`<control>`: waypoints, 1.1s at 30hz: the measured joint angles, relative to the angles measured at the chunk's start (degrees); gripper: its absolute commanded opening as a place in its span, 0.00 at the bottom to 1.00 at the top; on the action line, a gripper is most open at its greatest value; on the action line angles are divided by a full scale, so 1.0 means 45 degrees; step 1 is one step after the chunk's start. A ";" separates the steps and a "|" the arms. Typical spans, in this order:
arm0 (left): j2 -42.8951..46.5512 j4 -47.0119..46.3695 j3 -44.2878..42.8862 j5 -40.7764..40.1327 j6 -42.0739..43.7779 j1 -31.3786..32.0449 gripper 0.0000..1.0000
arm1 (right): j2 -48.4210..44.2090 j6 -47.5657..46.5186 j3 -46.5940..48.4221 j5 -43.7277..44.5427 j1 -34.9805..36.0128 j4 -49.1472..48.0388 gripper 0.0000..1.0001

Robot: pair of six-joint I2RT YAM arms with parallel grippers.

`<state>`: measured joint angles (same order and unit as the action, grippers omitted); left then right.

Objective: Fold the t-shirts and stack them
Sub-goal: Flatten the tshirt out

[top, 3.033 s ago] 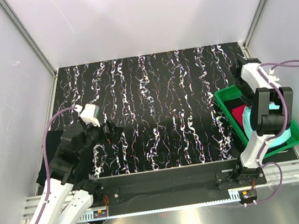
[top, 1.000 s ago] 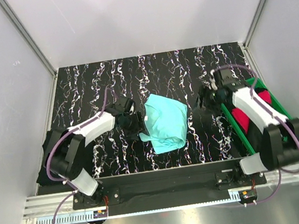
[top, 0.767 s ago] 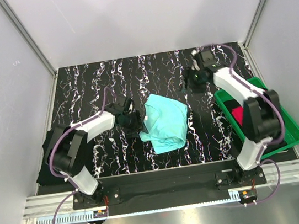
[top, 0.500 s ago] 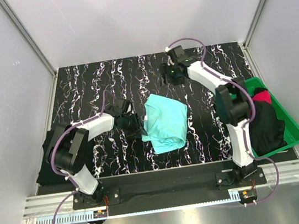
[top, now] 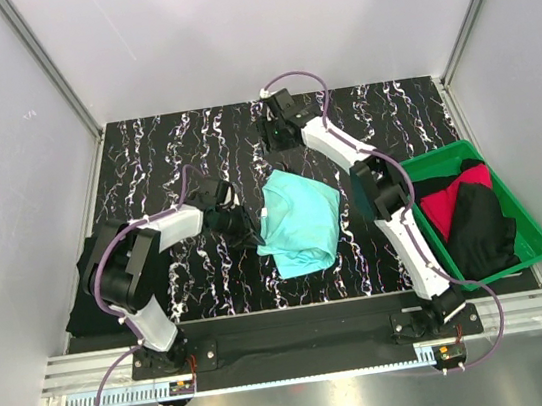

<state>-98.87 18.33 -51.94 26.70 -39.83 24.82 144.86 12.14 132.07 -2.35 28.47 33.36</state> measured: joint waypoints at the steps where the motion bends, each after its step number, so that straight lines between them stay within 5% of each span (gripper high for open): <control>1: 0.0000 -0.0005 0.0010 0.0044 0.0039 -0.0005 0.25 | 0.0092 -0.0005 0.0053 0.0034 0.0049 0.0019 0.61; 12: 0.0058 -0.0146 0.0423 0.0534 0.0287 -0.0374 0.23 | 0.0447 -0.0097 -0.0170 0.0743 0.0884 0.0719 0.47; 21: 0.0146 -0.0155 0.0423 0.0651 0.0471 -0.0495 0.21 | 0.0466 -0.0277 -0.0185 0.1545 0.0986 0.1190 0.55; 24: 0.0151 -0.0165 0.0423 0.0680 0.0520 -0.0505 0.20 | 0.0466 -0.0442 -0.0185 0.1744 0.0986 0.1248 0.43; 25: 0.0151 -0.0170 0.0423 0.0685 0.0515 -0.0505 0.19 | 0.0466 -0.0486 -0.0185 0.1792 0.0986 0.1287 0.24; 29: 0.0228 -0.0189 0.0423 0.0685 0.0515 -0.0505 0.11 | 0.0466 -0.0452 -0.0185 0.1967 0.0971 0.1433 0.06; 33: 0.0602 -0.0092 0.0359 0.0602 0.0539 -0.0505 0.04 | 0.0461 -0.0389 -0.0185 0.2103 0.0971 0.1462 0.00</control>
<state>-96.16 17.91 -50.33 29.41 -37.41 22.55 146.93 10.39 131.24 7.11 32.84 39.94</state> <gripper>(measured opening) 0.076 0.013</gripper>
